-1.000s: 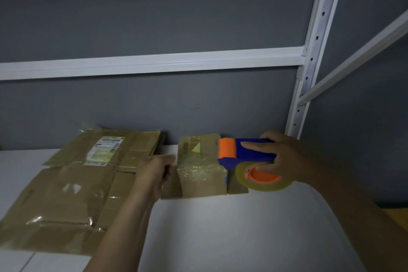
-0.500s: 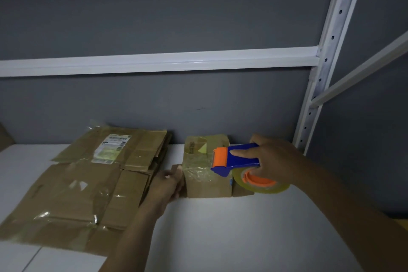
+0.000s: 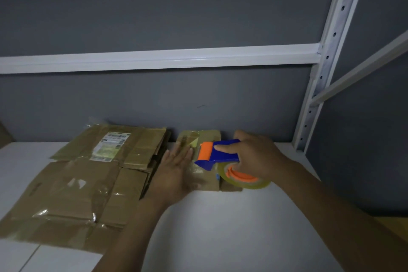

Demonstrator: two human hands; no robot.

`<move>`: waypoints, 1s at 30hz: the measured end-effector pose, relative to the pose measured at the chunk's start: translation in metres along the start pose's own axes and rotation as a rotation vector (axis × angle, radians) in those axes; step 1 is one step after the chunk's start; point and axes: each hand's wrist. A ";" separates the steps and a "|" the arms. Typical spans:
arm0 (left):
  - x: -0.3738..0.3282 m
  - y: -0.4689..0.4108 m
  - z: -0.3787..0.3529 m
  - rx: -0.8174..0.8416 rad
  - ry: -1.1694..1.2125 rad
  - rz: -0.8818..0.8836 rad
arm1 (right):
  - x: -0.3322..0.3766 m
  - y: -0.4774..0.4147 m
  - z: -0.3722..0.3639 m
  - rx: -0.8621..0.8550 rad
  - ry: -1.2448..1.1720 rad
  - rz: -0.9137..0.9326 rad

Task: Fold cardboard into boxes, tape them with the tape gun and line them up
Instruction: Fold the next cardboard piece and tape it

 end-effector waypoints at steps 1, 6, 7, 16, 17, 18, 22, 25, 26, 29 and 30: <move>-0.001 -0.001 -0.001 0.002 0.029 -0.033 | 0.002 -0.001 -0.001 -0.002 -0.002 -0.005; 0.013 -0.004 -0.010 -0.061 0.066 -0.089 | -0.010 0.010 0.003 0.054 -0.053 -0.070; 0.018 -0.004 -0.012 -0.065 0.076 -0.096 | -0.016 0.014 0.007 0.067 -0.055 -0.093; 0.000 -0.015 -0.015 -0.089 -0.064 -0.150 | -0.025 0.030 -0.015 0.110 -0.054 -0.150; -0.001 -0.015 -0.017 -0.111 -0.032 -0.157 | -0.026 0.031 -0.019 0.105 -0.073 -0.159; -0.002 -0.015 -0.020 -0.128 -0.001 -0.181 | -0.027 0.032 -0.022 0.097 -0.085 -0.170; -0.011 -0.018 -0.029 -0.143 0.048 -0.210 | -0.024 0.035 -0.030 0.098 -0.134 -0.188; -0.005 -0.021 -0.030 -0.108 -0.002 -0.202 | -0.026 0.043 -0.028 0.094 -0.130 -0.187; -0.001 -0.021 -0.031 -0.103 -0.001 -0.209 | -0.030 0.047 -0.026 0.085 -0.139 -0.206; 0.003 -0.023 -0.032 -0.106 -0.019 -0.219 | -0.042 0.066 -0.024 0.076 -0.129 -0.238; 0.004 -0.023 -0.034 -0.110 -0.024 -0.222 | -0.044 0.074 -0.024 0.096 -0.103 -0.247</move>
Point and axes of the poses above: each hand's wrist, its own y-axis away from the middle knuckle, its own z-axis out of the back of the hand, x = y × z, and after that the axes turned 8 degrees about -x, right-handed
